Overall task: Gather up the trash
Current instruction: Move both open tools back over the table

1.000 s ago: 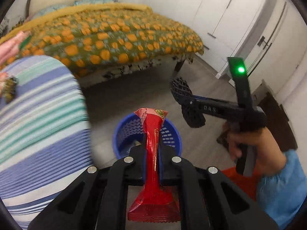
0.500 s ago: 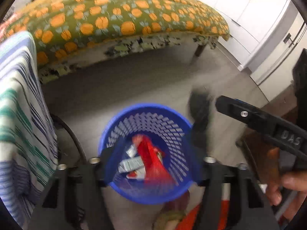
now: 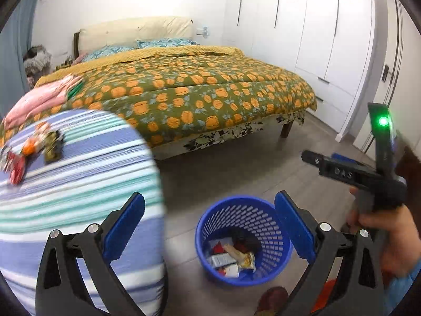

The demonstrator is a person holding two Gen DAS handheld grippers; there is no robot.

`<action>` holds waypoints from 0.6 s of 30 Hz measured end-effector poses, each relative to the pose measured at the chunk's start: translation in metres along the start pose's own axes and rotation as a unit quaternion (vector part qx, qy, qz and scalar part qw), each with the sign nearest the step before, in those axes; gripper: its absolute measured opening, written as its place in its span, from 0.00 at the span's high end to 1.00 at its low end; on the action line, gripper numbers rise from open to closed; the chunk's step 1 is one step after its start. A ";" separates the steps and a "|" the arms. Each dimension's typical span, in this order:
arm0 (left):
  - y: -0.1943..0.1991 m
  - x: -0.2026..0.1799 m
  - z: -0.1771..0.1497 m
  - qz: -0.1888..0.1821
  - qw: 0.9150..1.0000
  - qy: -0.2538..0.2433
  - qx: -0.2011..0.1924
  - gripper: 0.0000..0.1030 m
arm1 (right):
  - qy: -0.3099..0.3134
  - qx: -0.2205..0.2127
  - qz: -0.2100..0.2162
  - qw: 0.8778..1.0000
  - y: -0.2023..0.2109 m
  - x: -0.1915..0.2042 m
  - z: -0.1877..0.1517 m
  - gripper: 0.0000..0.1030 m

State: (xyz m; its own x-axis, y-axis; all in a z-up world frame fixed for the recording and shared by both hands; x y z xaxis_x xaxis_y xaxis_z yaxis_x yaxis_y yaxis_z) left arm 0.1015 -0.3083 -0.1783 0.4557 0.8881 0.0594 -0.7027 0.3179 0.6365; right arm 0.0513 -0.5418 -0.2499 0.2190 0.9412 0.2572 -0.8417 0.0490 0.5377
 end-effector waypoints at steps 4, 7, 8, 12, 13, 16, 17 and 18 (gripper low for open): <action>0.018 0.058 -0.029 0.020 0.999 0.006 0.040 0.05 | 0.061 -0.001 -0.004 0.998 -0.001 0.038 -0.006 0.09; 0.026 0.109 -0.055 0.061 0.996 0.014 0.063 0.05 | 0.093 0.024 0.007 0.995 -0.009 0.083 -0.028 0.09; 0.029 0.131 -0.065 0.080 0.994 0.021 0.070 0.05 | 0.100 0.034 0.017 0.994 -0.011 0.099 -0.036 0.09; 0.037 0.204 -0.087 0.134 0.985 0.053 0.096 0.05 | 0.155 0.078 0.090 0.981 -0.025 0.191 -0.066 0.09; 0.039 0.220 -0.089 0.144 0.983 0.061 0.096 0.05 | 0.175 0.087 0.108 0.975 -0.029 0.218 -0.071 0.09; 0.041 0.263 -0.093 0.177 0.975 0.078 0.105 0.05 | 0.201 0.116 0.145 0.962 -0.045 0.276 -0.078 0.09; 0.041 0.275 -0.094 0.186 0.973 0.082 0.110 0.05 | 0.197 0.133 0.155 0.959 -0.055 0.291 -0.078 0.09; 0.040 0.284 -0.094 0.193 0.971 0.084 0.113 0.05 | 0.192 0.144 0.160 0.958 -0.063 0.301 -0.078 0.09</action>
Point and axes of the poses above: each gripper's, at about its wrist camera, not at the fingertips, and y roughly against the way its jaws point, x to its left, z to its top, the point moved 4 cm from there along -y, roughly the way its jaws point, and after that the axes turned 15 degrees about z, right-handed, at the moved point
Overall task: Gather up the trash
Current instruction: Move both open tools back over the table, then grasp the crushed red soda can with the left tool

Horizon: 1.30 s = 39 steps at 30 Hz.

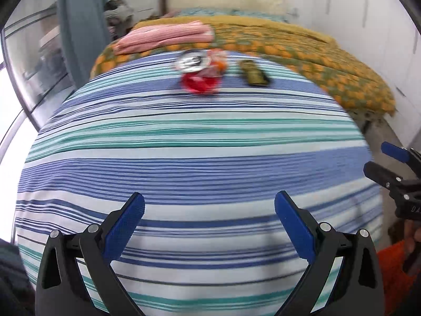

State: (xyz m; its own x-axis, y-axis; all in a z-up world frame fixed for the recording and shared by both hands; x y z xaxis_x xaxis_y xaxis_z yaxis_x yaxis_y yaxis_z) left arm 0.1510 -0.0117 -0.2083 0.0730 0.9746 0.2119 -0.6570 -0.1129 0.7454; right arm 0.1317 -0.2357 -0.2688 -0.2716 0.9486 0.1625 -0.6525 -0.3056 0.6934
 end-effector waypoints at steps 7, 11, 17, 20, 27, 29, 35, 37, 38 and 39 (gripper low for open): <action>-0.026 0.045 0.007 0.014 0.998 0.045 0.029 0.05 | 0.022 0.073 -0.016 0.997 -0.078 0.021 0.038 0.09; -0.035 0.040 0.023 0.019 0.999 0.041 0.028 0.05 | 0.010 0.067 -0.008 0.998 -0.093 0.018 0.045 0.04; -0.056 0.015 0.076 0.024 0.999 0.029 0.005 0.05 | 0.014 0.069 -0.002 0.998 -0.096 0.018 0.047 0.04; -0.072 0.001 0.108 0.000 0.999 0.050 0.000 0.05 | 0.014 0.069 -0.003 0.998 -0.096 0.018 0.046 0.04; -0.120 -0.035 0.153 0.019 0.998 0.050 0.023 0.05 | 0.014 0.069 -0.003 0.998 -0.097 0.018 0.046 0.04; -0.130 -0.040 0.158 0.036 0.998 0.047 0.030 0.05 | 0.014 0.069 -0.003 0.998 -0.097 0.018 0.046 0.04; -0.152 -0.042 0.159 0.058 0.995 0.046 0.061 0.05 | 0.014 0.069 -0.002 0.998 -0.097 0.018 0.047 0.04; -0.153 -0.037 0.158 0.051 0.995 0.057 0.060 0.10 | 0.014 0.069 -0.002 0.998 -0.097 0.018 0.047 0.04; -0.152 -0.035 0.158 0.054 0.995 0.058 0.055 0.20 | 0.014 0.069 -0.002 0.998 -0.097 0.018 0.047 0.04; -0.151 -0.033 0.160 0.051 0.996 0.057 0.050 0.26 | 0.014 0.069 -0.002 0.998 -0.097 0.018 0.047 0.04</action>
Point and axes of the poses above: each gripper's, at about its wrist camera, not at the fingertips, and y roughly against the way its jaws point, x to its left, z to its top, the point moved 4 cm from there along -y, roughly the way its jaws point, and after that the axes turned 15 degrees about z, right-handed, at the moved point
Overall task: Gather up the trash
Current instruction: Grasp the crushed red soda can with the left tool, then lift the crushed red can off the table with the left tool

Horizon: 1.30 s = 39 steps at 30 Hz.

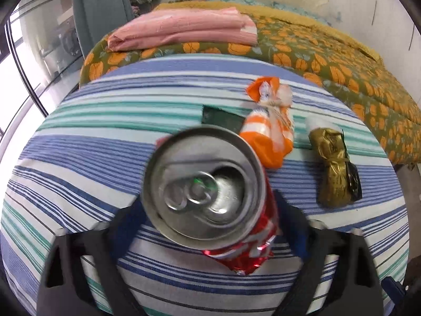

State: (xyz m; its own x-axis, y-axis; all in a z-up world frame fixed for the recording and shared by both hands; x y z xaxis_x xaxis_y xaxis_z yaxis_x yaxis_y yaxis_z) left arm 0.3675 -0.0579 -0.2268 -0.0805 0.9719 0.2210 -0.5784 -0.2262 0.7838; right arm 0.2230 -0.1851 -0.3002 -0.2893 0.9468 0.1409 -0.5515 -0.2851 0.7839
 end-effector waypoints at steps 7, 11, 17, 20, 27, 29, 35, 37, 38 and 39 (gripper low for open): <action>0.023 0.028 -0.011 -0.017 0.999 -0.031 -0.028 0.40 | 0.000 0.000 0.000 1.000 0.000 0.000 0.000 0.04; 0.053 0.054 -0.047 -0.022 0.994 -0.093 -0.046 0.40 | 0.000 0.000 0.000 1.000 0.000 0.000 0.000 0.04; 0.078 0.080 -0.104 -0.052 0.989 -0.130 -0.038 0.39 | 0.000 0.000 0.000 1.000 0.000 0.000 0.000 0.04; 0.075 0.083 -0.119 -0.052 0.991 -0.124 -0.026 0.27 | 0.000 -0.001 0.000 1.000 0.000 0.000 0.000 0.04; 0.063 0.094 -0.120 -0.024 0.997 -0.069 -0.018 0.04 | 0.000 -0.001 0.000 1.000 0.000 0.000 0.000 0.04; 0.062 0.095 -0.121 -0.026 0.997 -0.067 -0.017 0.04 | 0.000 -0.001 0.000 1.000 0.000 0.000 0.000 0.04; 0.059 0.097 -0.121 -0.040 0.997 -0.058 -0.008 0.04 | 0.000 -0.001 0.000 1.000 0.000 0.000 0.000 0.04; 0.059 0.097 -0.121 -0.040 0.997 -0.058 -0.008 0.04 | 0.000 -0.001 0.000 1.000 0.000 0.000 0.000 0.04; 0.059 0.097 -0.121 -0.040 0.997 -0.058 -0.008 0.04 | 0.000 -0.001 0.000 1.000 0.000 0.000 0.000 0.04; 0.059 0.097 -0.121 -0.040 0.997 -0.058 -0.008 0.04 | 0.000 -0.001 0.000 1.000 0.000 0.000 0.000 0.04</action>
Point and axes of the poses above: each gripper's, at about its wrist camera, not at the fingertips, and y roughly against the way its jaws point, x to its left, z to its top, the point moved 4 cm from there along -y, roughly the way its jaws point, and after that the axes turned 15 degrees about z, right-handed, at the moved point
